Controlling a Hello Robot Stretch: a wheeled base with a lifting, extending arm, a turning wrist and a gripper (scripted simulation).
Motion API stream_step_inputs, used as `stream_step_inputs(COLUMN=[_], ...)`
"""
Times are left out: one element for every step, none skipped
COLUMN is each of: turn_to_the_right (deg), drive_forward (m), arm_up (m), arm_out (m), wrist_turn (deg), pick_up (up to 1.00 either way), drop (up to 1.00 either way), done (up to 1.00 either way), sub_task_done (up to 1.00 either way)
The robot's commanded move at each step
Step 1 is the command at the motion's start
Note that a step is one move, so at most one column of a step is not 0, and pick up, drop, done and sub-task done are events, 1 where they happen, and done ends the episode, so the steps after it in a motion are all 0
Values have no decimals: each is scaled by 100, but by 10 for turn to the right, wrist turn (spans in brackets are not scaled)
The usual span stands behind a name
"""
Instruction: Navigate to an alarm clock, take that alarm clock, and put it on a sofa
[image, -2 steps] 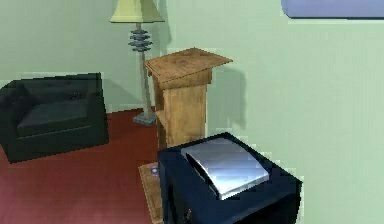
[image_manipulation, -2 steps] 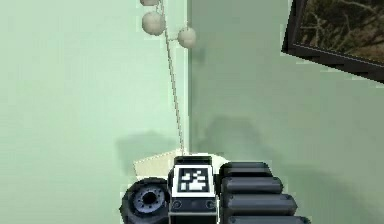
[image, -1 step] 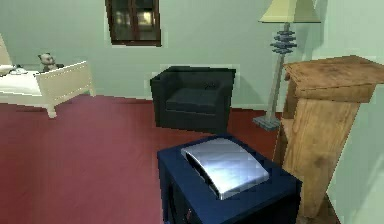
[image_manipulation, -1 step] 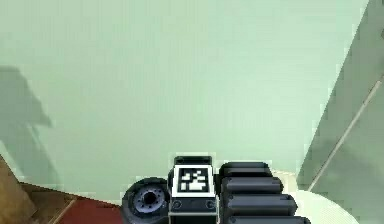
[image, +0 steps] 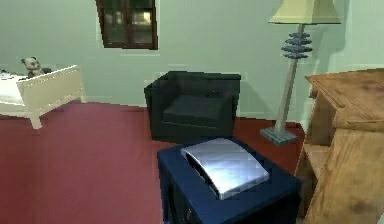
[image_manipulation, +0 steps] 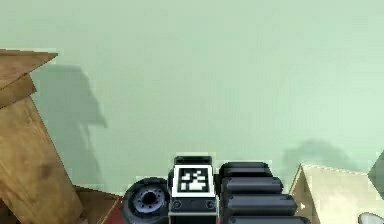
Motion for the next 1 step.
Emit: stream_step_inputs(turn_to_the_right=[-450], drive_forward=[0], arm_up=[0], arm_out=[0], wrist_turn=[0], pick_up=[0], drop=[0], done=[0], sub_task_done=[0])
